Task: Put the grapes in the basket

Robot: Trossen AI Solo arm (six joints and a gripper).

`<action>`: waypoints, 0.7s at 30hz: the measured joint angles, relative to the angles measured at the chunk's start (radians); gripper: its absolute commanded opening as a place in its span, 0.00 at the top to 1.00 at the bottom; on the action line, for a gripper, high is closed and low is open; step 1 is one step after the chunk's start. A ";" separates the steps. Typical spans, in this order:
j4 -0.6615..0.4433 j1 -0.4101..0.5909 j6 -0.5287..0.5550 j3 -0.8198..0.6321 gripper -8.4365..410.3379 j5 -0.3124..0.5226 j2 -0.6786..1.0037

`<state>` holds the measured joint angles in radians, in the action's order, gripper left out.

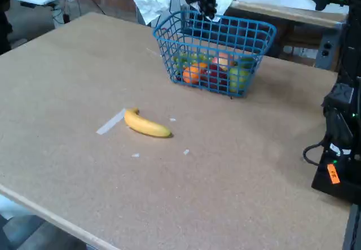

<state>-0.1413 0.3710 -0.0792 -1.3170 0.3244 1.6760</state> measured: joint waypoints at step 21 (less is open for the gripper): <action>0.217 0.060 0.051 0.314 0.79 -0.111 0.000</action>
<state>0.0757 0.4309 -0.0277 -1.0031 0.2134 1.6760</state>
